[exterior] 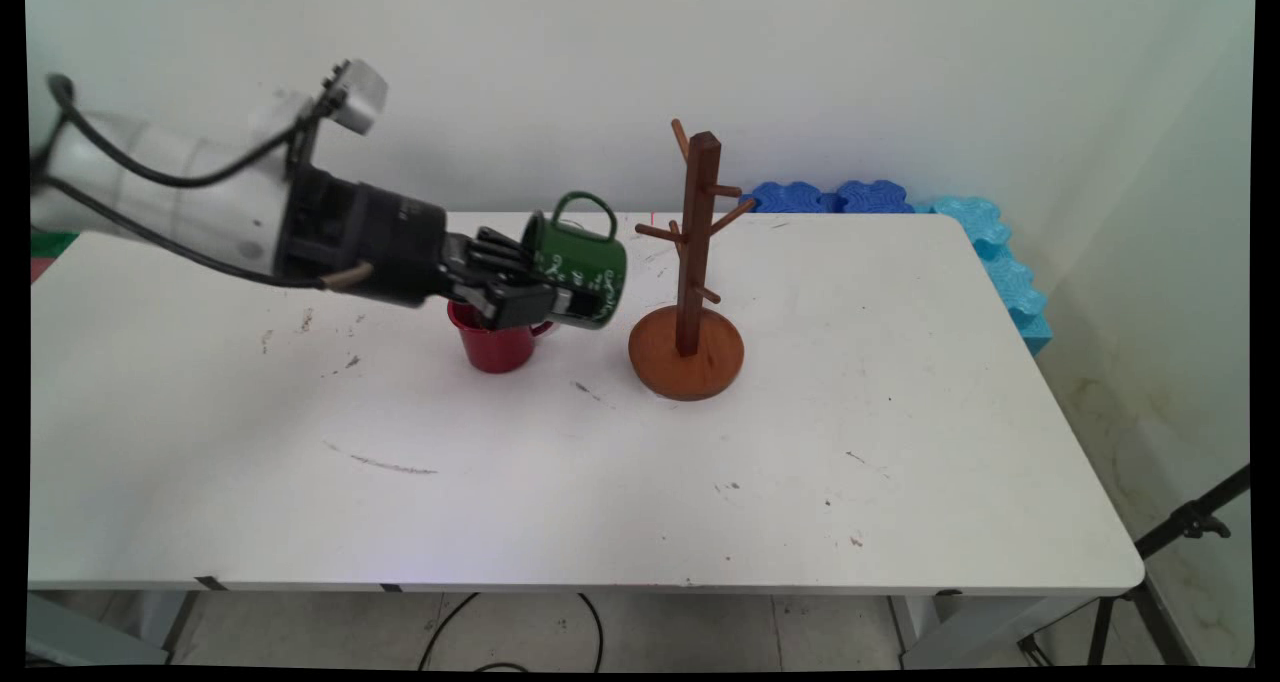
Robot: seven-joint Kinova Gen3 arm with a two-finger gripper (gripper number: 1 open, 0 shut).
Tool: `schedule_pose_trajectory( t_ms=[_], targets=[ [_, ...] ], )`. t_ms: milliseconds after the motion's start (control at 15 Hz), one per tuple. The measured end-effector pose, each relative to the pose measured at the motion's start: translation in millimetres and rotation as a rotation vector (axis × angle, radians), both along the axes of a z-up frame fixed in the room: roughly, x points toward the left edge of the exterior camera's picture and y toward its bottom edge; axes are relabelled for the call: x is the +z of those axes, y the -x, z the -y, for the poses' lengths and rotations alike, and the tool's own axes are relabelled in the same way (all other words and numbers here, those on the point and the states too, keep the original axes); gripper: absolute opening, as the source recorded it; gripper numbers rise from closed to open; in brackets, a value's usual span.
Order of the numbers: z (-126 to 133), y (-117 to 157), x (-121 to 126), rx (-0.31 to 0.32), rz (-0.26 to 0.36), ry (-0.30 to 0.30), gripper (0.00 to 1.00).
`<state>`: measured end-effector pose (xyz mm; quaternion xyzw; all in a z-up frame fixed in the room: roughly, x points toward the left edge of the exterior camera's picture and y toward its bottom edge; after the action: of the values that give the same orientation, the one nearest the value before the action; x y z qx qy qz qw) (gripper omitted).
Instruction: Place the picked object on the table
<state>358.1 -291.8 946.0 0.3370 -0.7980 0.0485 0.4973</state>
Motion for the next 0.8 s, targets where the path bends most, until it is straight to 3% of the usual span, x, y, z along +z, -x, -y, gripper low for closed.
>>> schedule_pose_trajectory(
  t_ms=[333,800],
  targets=[
    [-0.1,-20.5,22.5,-0.060,0.118,0.002,0.00],
    [6.5,-40.0,37.0,-0.154,0.377,-0.038,0.00]
  ],
)
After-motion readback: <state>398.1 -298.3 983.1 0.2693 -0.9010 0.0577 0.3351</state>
